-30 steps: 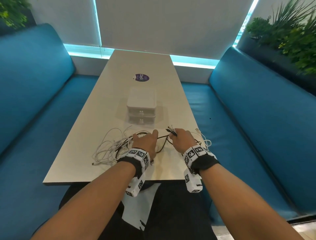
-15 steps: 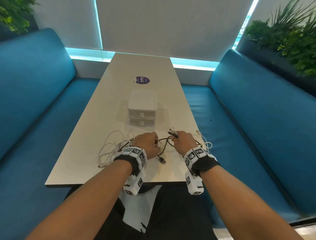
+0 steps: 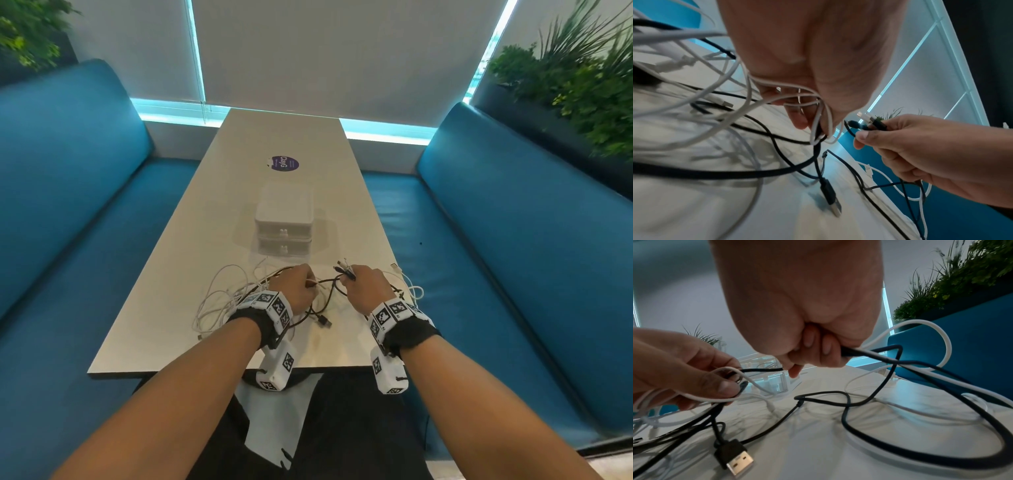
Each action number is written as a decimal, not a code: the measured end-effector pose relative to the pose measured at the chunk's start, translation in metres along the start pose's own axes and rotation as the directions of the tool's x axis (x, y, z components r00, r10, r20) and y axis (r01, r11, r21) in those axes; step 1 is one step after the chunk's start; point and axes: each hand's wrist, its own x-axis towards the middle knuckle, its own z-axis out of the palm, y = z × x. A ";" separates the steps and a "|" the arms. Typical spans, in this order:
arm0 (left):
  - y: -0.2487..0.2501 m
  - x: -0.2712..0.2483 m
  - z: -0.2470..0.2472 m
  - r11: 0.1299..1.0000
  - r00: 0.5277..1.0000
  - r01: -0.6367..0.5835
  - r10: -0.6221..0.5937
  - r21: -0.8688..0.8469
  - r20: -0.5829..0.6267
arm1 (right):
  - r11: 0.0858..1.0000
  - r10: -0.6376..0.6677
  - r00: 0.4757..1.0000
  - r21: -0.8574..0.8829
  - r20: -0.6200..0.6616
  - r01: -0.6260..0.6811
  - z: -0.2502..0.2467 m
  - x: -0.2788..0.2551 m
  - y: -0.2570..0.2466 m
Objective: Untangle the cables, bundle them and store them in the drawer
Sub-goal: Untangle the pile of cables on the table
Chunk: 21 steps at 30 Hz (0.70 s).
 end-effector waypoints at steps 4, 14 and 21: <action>-0.003 0.003 0.003 0.992 0.998 -0.031 0.036 0.124 -0.042 | 1.000 0.000 1.000 -0.009 0.001 0.000 -0.001 0.000 0.002; 0.002 -0.003 -0.003 0.949 0.995 -0.095 0.096 0.300 0.014 | 1.000 0.011 1.000 -0.015 -0.007 -0.011 -0.009 0.004 0.002; -0.010 -0.005 -0.008 0.977 0.989 -0.130 0.139 0.168 -0.048 | 0.996 0.067 0.998 -0.064 -0.021 -0.068 -0.012 0.002 0.017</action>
